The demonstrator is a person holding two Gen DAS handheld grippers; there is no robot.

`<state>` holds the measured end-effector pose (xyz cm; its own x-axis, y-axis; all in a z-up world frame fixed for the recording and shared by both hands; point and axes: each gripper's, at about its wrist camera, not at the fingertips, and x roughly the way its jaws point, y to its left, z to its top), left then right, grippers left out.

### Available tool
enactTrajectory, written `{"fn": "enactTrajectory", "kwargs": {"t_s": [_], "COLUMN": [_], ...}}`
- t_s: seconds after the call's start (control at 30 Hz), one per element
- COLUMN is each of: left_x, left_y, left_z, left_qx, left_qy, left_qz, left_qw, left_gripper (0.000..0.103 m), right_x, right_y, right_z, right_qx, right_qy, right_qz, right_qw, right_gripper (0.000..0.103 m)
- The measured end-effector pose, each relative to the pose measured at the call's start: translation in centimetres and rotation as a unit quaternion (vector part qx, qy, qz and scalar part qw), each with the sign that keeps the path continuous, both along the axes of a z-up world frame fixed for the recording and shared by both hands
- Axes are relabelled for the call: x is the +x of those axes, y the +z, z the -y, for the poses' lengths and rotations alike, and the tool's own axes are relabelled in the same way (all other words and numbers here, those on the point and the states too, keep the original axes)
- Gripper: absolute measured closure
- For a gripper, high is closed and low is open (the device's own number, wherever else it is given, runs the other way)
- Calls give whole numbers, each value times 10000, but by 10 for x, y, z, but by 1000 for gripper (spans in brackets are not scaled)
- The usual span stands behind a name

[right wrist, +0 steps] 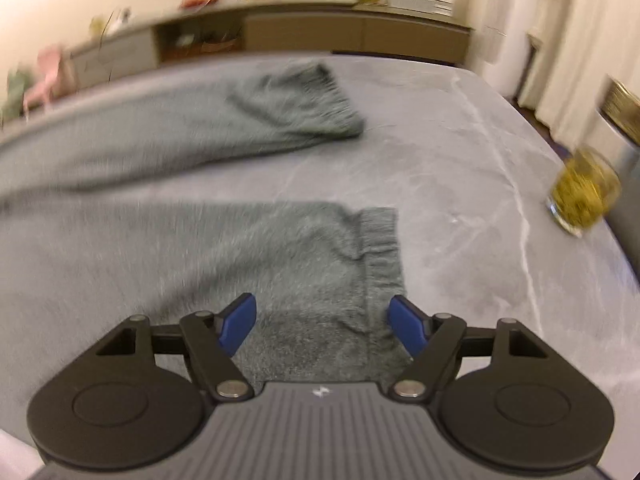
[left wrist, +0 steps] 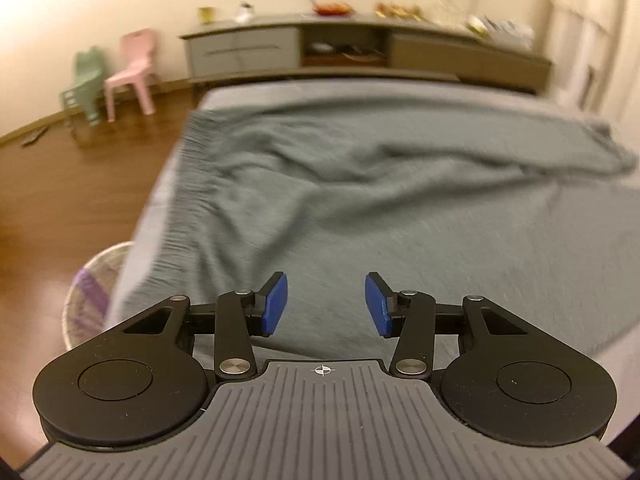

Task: Fold clothes

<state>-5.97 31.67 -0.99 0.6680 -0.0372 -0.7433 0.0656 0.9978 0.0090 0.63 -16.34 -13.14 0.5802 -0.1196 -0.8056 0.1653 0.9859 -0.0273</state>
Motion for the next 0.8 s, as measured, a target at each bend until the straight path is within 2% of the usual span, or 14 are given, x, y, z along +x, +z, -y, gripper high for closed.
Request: {"fn": "enactTrajectory", "kwargs": {"t_s": [0.03, 0.07, 0.13, 0.17, 0.2, 0.23, 0.3, 0.4, 0.53, 0.67, 0.8], "left_x": [3, 6, 10, 9, 7, 4, -2, -4, 9, 22, 35], "left_y": [-7, -15, -32, -35, -37, -33, -23, -10, -8, -6, -3], "left_z": [4, 6, 4, 0, -4, -7, -12, -19, -18, -16, -15], "left_qx": [36, 86, 231, 200, 148, 117, 63, -107, -490, -872, -1253], "left_qy": [-59, -65, 68, 154, 236, 269, 317, 404, 624, 842, 1059], "left_qz": [-97, -219, -471, -518, -546, -511, -416, -339, -400, -459, -518], "left_qw": [9999, 9997, 9986, 9983, 9981, 9983, 9986, 9986, 9960, 9916, 9851], "left_gripper": [67, 67, 67, 64, 67, 69, 69, 66, 65, 67, 65], "right_x": [7, 14, 28, 32, 36, 35, 25, 36, 103, 176, 250], "right_y": [-6, -8, -7, -7, -7, -1, 19, 47, 63, 41, 17], "right_z": [-5, -7, 0, 7, 15, 23, 36, 44, 50, 52, 54], "right_qx": [-132, -267, -307, -97, 130, 423, 947, 1238, 897, 722, 552], "right_qy": [69, 119, 144, 43, -67, -150, -275, -184, -41, -5, 29], "right_qz": [-112, -52, -79, -144, -213, -208, 170, 534, 625, 481, 333], "right_qw": [9998, 9996, 9994, 9998, 9997, 9988, 9950, 9907, 9940, 9962, 9979], "right_gripper": [26, 16, 14, 16, 26, 31, 31, 28, 19, 10, 11]}}
